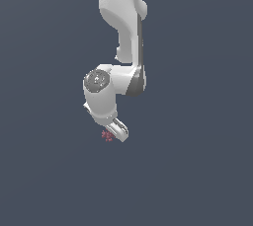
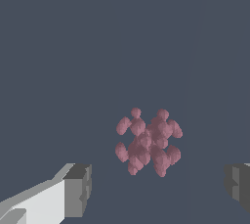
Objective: Pick up the object and move it to a goal position.
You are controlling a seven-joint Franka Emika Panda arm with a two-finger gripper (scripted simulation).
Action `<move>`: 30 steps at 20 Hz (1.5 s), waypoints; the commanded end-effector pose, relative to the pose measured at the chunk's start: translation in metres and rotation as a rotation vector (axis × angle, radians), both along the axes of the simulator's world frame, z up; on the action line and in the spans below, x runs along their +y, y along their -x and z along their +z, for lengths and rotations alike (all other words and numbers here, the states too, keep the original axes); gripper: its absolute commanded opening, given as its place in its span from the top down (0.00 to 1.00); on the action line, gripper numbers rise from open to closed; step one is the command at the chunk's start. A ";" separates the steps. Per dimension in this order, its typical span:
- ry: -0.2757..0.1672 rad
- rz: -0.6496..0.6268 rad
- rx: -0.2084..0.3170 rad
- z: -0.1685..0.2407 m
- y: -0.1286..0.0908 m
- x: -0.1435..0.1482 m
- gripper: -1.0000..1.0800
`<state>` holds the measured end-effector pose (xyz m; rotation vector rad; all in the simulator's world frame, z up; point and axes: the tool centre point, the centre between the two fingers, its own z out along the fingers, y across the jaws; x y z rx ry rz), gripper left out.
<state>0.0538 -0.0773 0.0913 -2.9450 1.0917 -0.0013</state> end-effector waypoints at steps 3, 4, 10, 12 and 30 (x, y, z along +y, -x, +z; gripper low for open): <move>0.000 -0.039 0.001 -0.005 -0.002 -0.005 0.04; 0.000 -0.041 0.001 -0.005 -0.002 -0.005 0.04; 0.000 -0.037 0.001 -0.011 -0.001 -0.005 0.04; 0.000 -0.038 0.001 -0.018 -0.001 -0.005 0.04; 0.000 -0.043 0.001 -0.055 -0.002 -0.005 1.00</move>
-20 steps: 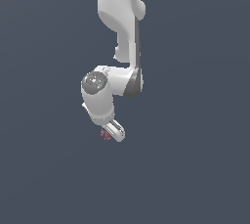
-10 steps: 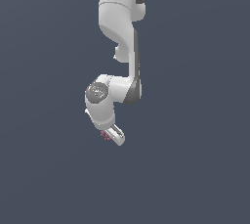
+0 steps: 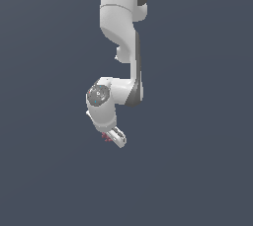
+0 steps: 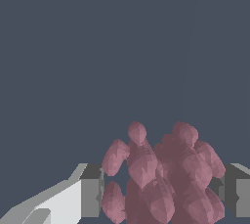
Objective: Pick up the object and move it to a goal position.
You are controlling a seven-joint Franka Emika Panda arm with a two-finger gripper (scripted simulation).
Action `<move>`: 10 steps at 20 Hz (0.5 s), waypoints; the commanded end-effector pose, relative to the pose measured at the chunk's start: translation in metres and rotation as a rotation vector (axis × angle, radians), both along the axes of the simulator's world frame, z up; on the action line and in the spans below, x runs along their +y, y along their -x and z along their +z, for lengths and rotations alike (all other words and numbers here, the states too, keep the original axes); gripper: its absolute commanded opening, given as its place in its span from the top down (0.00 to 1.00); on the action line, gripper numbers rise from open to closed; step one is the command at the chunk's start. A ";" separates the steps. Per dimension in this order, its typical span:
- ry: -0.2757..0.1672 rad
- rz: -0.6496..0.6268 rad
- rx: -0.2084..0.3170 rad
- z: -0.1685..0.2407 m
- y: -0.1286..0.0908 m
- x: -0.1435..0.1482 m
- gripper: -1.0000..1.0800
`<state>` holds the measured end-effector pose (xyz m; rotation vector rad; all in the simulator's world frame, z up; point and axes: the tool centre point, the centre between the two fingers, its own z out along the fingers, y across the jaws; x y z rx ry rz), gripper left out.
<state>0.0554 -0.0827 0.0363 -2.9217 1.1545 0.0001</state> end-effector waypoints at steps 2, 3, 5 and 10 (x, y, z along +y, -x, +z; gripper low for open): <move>0.000 0.000 0.000 0.000 0.000 0.000 1.00; 0.000 0.000 0.000 0.000 0.000 0.000 1.00; 0.000 0.000 0.000 0.000 0.000 0.000 1.00; 0.000 0.000 0.000 0.007 0.000 -0.001 1.00</move>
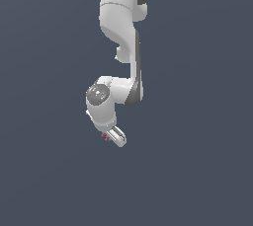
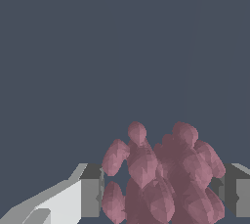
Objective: Pick up the object and move it to a goal position.
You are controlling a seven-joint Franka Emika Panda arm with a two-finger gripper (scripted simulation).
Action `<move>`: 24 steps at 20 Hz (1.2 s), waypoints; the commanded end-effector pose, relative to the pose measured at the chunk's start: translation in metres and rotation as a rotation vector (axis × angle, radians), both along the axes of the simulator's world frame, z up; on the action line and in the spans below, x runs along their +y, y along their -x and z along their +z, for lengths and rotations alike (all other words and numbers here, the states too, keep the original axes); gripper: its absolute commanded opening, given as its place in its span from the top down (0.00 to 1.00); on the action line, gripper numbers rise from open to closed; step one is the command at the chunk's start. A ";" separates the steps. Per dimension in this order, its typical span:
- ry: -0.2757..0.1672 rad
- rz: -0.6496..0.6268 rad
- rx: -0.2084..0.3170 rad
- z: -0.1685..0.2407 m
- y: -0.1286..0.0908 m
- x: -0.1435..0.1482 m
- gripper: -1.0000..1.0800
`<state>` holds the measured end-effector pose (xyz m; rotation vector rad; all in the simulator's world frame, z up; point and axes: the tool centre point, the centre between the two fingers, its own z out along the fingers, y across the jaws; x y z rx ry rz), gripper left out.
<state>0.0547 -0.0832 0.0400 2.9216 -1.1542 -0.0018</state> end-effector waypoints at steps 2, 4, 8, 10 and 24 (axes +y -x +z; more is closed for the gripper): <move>0.000 0.000 -0.001 0.011 0.000 -0.001 1.00; 0.000 0.000 -0.001 0.021 0.001 -0.003 1.00; 0.000 0.000 -0.001 0.049 0.003 -0.007 1.00; 0.000 0.000 -0.001 0.067 0.004 -0.009 1.00; 0.000 -0.002 -0.001 0.232 0.015 -0.032 1.00</move>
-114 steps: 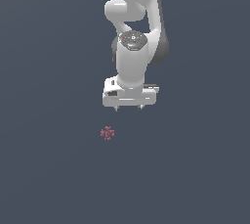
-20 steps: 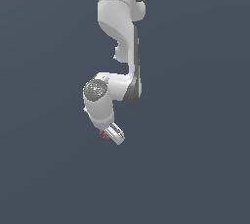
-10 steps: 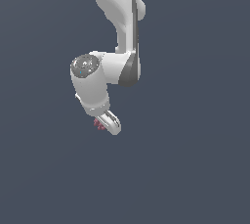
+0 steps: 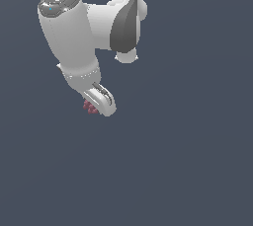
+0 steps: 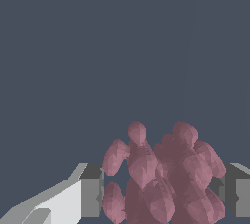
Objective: Pick up the object and move it to a goal position.
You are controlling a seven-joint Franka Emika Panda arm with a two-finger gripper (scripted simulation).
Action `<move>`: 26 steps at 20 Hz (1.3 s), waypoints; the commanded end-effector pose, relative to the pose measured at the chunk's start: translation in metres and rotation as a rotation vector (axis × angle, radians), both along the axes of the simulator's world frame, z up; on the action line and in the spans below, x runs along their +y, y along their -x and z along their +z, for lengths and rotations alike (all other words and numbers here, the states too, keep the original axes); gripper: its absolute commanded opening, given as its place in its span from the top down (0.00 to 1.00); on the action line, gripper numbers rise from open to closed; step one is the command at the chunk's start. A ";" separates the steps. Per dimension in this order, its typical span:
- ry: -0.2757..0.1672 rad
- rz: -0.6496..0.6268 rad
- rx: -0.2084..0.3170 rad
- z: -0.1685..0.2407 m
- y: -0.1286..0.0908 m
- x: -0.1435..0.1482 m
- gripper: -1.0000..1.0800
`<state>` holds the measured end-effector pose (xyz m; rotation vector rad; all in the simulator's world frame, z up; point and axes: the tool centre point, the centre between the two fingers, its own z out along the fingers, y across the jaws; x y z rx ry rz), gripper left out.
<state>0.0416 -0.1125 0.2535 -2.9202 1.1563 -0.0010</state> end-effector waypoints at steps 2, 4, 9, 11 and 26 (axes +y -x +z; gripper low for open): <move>0.000 0.000 0.001 0.042 0.003 -0.006 1.00; 0.000 0.000 0.001 0.065 0.004 -0.009 1.00; 0.001 0.000 0.001 0.120 0.006 -0.016 1.00; 0.001 0.000 0.001 0.140 0.006 -0.019 1.00; 0.001 0.002 0.001 0.232 0.006 -0.032 1.00</move>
